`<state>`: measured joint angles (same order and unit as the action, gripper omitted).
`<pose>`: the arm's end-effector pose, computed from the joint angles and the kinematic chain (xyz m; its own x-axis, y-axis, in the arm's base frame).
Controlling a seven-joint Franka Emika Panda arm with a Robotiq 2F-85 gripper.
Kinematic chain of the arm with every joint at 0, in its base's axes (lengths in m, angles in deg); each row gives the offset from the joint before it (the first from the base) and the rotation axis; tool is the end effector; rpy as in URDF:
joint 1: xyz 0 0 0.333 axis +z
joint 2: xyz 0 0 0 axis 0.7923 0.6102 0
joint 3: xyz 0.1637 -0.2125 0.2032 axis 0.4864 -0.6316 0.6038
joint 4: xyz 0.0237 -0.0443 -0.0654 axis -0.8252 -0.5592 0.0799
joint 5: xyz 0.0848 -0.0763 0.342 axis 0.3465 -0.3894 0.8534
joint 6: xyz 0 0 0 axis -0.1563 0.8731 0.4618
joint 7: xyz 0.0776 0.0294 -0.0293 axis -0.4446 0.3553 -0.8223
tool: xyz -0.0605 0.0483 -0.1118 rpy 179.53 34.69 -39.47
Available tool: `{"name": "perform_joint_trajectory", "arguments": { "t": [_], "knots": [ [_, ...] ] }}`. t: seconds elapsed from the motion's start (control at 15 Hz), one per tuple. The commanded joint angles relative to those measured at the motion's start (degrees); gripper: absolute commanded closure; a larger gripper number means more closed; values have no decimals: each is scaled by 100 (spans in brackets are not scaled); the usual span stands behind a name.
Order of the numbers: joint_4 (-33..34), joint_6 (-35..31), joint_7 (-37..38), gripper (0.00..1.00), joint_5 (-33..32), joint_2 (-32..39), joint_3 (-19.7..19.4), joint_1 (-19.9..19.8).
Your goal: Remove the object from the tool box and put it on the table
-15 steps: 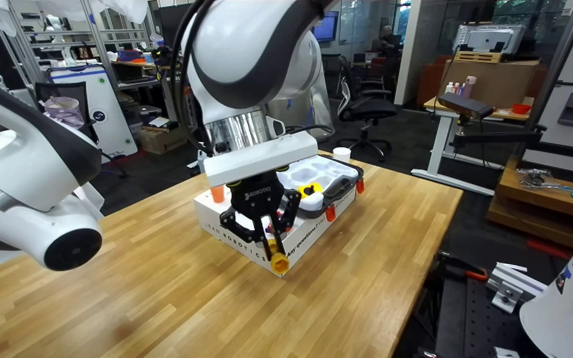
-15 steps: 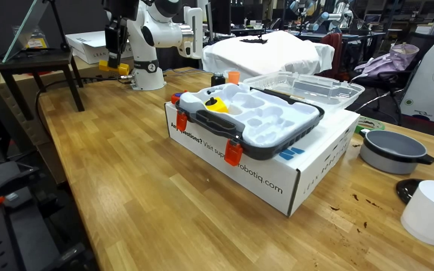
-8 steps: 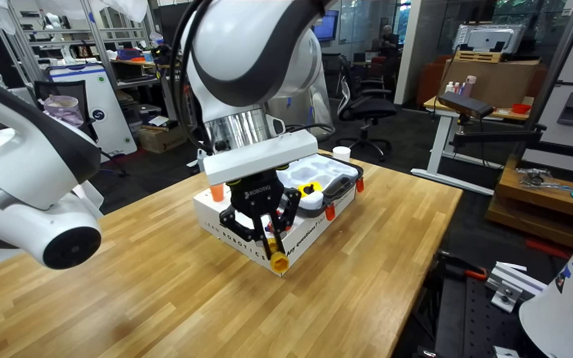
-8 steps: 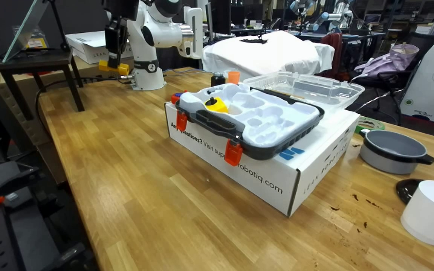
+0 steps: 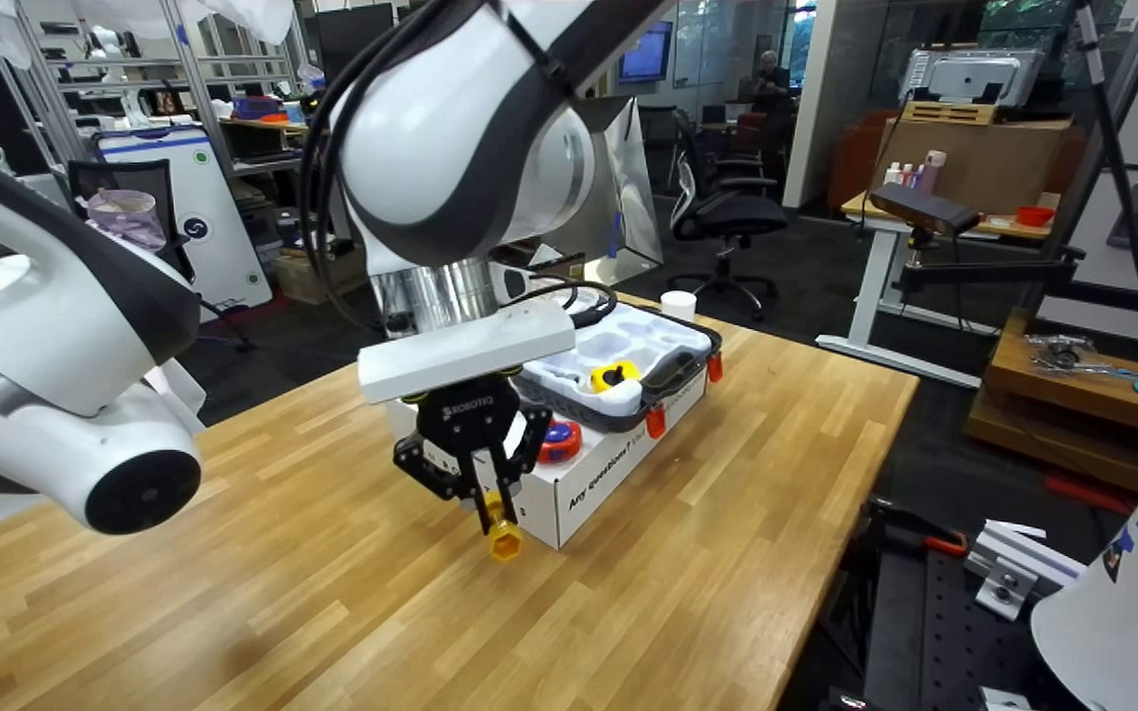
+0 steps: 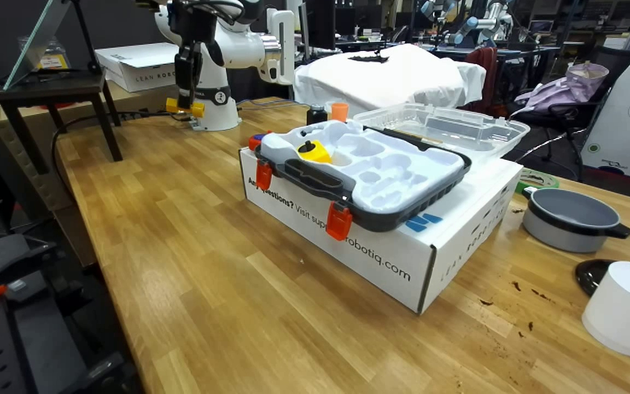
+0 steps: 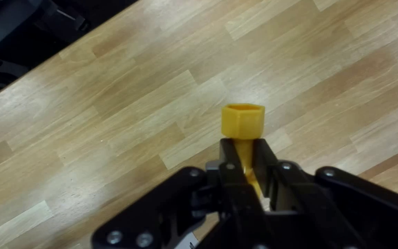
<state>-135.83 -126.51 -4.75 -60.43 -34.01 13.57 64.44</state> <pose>0.5193 0.1996 0.2965 0.7610 -0.5830 -0.2847 -0.5927 -0.8032 0.0604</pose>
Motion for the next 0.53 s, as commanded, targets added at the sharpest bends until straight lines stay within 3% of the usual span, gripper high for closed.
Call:
{"name": "perform_joint_trajectory", "arguments": {
  "t": [0.0,0.47],
  "knots": [
    [433,-49,200,96,-26,498,-88,126],
    [762,-98,376,96,148,1130,-112,166]
  ]
}}
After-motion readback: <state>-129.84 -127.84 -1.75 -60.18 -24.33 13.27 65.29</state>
